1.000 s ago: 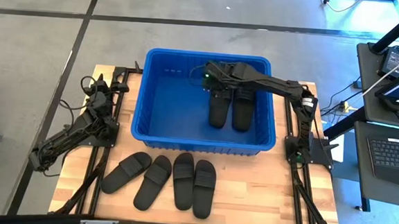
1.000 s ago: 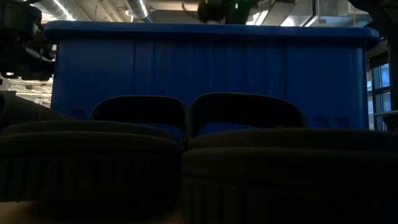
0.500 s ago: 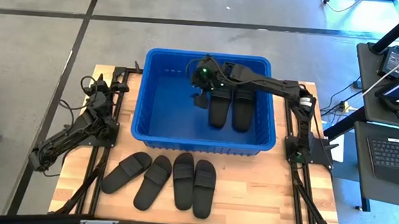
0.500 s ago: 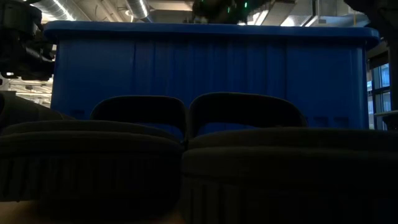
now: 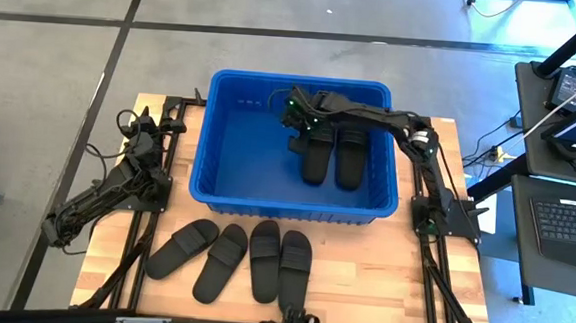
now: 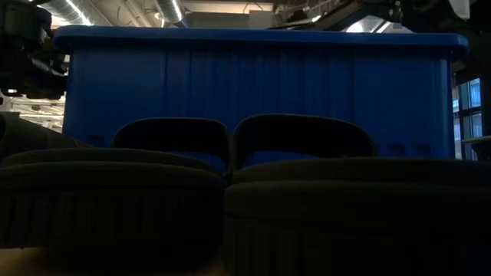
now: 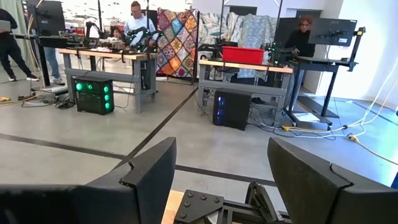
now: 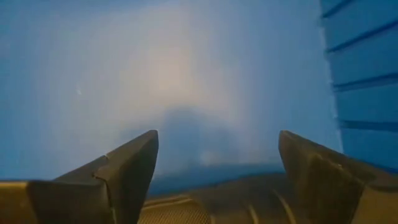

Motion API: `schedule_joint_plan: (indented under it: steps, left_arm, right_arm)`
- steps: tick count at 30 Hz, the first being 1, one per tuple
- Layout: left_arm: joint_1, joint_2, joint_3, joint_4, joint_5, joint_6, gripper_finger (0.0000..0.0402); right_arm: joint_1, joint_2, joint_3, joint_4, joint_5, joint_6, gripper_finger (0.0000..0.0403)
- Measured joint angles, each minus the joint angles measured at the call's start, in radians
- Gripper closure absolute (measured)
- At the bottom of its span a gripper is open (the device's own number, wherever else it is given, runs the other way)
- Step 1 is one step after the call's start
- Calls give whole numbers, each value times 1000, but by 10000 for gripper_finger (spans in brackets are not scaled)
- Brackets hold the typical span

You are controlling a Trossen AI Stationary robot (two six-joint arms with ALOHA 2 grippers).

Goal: Pick and place slides into bin
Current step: Put the black slide into the blue bin

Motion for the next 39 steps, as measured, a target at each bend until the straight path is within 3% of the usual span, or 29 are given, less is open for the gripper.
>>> schedule_joint_plan:
  steps: [11, 39]
  left_arm:
    - [0, 0, 0, 0, 0, 0, 153]
    - [0, 0, 0, 0, 0, 0, 153]
  right_arm:
    - [0, 56, 0, -73, 0, -57, 71]
    - [-5, 61, 13, -226, 53, -85, 71]
